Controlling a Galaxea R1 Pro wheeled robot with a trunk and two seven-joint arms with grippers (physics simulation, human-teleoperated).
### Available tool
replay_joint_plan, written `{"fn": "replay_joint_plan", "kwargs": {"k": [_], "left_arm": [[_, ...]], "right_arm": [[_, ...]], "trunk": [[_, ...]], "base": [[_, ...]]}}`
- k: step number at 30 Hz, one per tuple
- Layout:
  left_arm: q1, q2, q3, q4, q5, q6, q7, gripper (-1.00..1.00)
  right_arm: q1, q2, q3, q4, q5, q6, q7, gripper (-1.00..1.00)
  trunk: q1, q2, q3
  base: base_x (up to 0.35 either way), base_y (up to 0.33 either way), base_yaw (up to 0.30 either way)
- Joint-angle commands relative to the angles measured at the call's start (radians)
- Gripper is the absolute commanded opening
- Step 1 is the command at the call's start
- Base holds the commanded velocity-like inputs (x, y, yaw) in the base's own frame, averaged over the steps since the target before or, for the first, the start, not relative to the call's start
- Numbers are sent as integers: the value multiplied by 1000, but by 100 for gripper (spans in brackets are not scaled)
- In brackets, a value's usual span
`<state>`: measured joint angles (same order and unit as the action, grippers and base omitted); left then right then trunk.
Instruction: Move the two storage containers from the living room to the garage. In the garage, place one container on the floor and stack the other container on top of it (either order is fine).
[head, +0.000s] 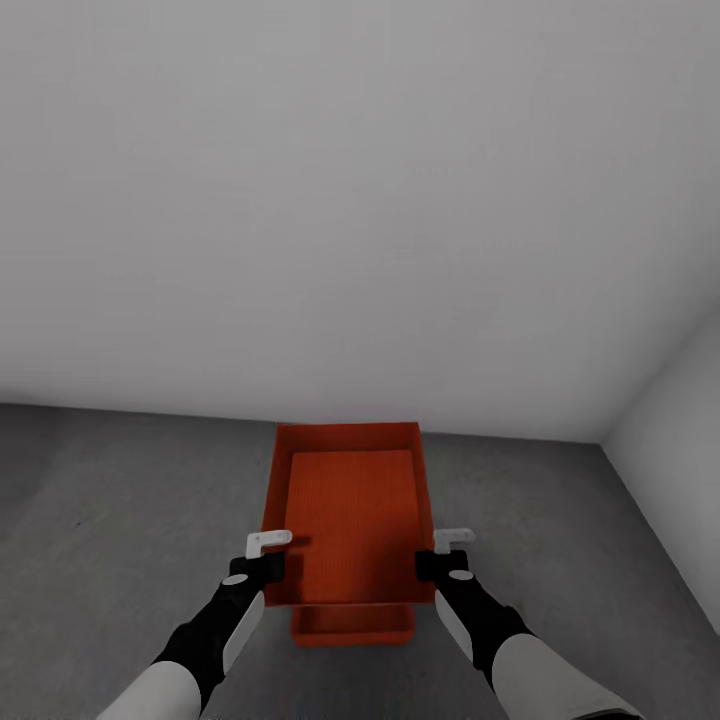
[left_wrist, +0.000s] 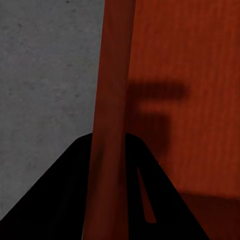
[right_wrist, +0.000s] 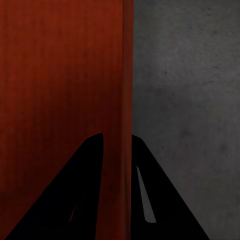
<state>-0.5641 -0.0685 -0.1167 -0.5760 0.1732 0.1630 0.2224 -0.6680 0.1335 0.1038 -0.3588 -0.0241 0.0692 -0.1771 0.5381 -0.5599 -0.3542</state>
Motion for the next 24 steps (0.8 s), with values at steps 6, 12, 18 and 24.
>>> {"fn": "replay_joint_plan", "kwargs": {"k": [6, 12, 18, 24], "left_arm": [[-1, -8, 1, -14, 2, 4, 11, -100], [0, -8, 2, -15, 2, 4, 11, -100], [0, -8, 2, -14, 2, 4, 11, -100], [0, -8, 1, -14, 2, 4, 11, -100]], "right_arm": [[0, 0, -25, 0, 0, 7, -12, -100], [0, 0, -26, 0, 0, 8, -12, -100], [0, 0, -26, 0, 0, 9, -12, -100], [0, 0, -26, 0, 0, 9, -12, -100]], "trunk": [[0, -1, -11], [0, -1, -21], [0, -1, -30], [0, -1, -40]], "base": [[0, 0, 0], [0, 0, 0], [0, 0, 0], [0, 0, 0]]}}
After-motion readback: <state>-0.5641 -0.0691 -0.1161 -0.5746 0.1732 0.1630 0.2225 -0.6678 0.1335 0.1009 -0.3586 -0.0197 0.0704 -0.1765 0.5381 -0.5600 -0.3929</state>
